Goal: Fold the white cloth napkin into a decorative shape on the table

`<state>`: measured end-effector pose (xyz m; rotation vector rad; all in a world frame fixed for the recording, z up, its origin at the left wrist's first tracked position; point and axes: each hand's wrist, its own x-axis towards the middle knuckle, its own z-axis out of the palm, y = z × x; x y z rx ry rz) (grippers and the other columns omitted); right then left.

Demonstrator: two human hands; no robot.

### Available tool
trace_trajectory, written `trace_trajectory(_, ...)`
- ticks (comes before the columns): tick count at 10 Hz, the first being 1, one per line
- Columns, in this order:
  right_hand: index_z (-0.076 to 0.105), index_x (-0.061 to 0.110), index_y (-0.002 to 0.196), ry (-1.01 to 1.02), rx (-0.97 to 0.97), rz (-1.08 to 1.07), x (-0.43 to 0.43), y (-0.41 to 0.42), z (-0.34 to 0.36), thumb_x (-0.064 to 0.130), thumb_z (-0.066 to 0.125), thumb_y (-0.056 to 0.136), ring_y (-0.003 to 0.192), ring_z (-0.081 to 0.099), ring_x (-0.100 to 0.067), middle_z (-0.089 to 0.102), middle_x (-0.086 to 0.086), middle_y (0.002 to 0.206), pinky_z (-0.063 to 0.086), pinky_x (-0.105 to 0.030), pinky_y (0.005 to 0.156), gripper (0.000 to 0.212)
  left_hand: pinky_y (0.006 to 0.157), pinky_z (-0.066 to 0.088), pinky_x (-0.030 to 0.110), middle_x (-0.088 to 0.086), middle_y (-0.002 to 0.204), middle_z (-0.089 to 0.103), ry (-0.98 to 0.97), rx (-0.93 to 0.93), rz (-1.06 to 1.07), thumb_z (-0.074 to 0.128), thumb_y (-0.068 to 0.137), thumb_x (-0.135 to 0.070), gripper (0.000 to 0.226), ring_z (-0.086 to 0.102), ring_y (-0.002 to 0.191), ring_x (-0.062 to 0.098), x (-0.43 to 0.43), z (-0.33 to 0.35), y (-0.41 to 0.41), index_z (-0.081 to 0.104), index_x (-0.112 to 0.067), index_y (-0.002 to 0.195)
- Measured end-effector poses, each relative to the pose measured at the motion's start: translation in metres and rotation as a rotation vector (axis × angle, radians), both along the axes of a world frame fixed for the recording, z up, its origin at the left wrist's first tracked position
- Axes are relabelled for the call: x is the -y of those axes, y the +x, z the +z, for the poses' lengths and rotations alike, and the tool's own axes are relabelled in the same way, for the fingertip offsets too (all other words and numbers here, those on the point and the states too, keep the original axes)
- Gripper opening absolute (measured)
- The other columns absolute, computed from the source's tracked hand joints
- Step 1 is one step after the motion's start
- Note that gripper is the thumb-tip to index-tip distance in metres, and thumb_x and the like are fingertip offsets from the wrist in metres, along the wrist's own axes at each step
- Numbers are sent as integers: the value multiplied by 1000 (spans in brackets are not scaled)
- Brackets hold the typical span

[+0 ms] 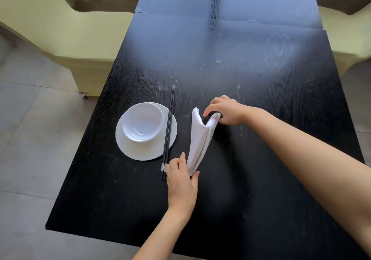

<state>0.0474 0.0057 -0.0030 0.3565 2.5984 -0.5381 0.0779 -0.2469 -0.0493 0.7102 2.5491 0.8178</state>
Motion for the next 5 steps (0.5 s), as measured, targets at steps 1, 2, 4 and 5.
trace_trajectory(1,50,29,127,30,44,-8,2,5,6,-1,48,81,123,31,-25,44,-2,135,32,-36,96,55,95,39,28,6,120,44,-20,49,5,59,89,-22,64,41,113,19,2,7,0,28,-8,143)
trace_trajectory(2,41,26,135,28,42,-112,5,14,7,-1,53,78,130,28,-27,39,-1,142,34,-39,100,64,99,37,28,4,126,41,-80,77,-1,55,91,-24,65,37,120,18,4,13,2,22,-9,145)
trace_trajectory(4,27,18,142,-91,113,-468,23,50,4,14,63,77,132,30,-32,39,-7,144,35,-46,106,75,101,36,32,4,134,40,-125,80,-51,49,92,-23,61,33,127,20,15,39,3,21,-10,145)
trace_trajectory(5,21,14,145,-92,181,-518,31,69,8,33,61,84,137,27,-34,32,-6,151,29,-44,111,76,98,36,33,9,132,44,-165,80,-131,46,93,-18,53,40,123,25,10,57,-11,27,-10,142)
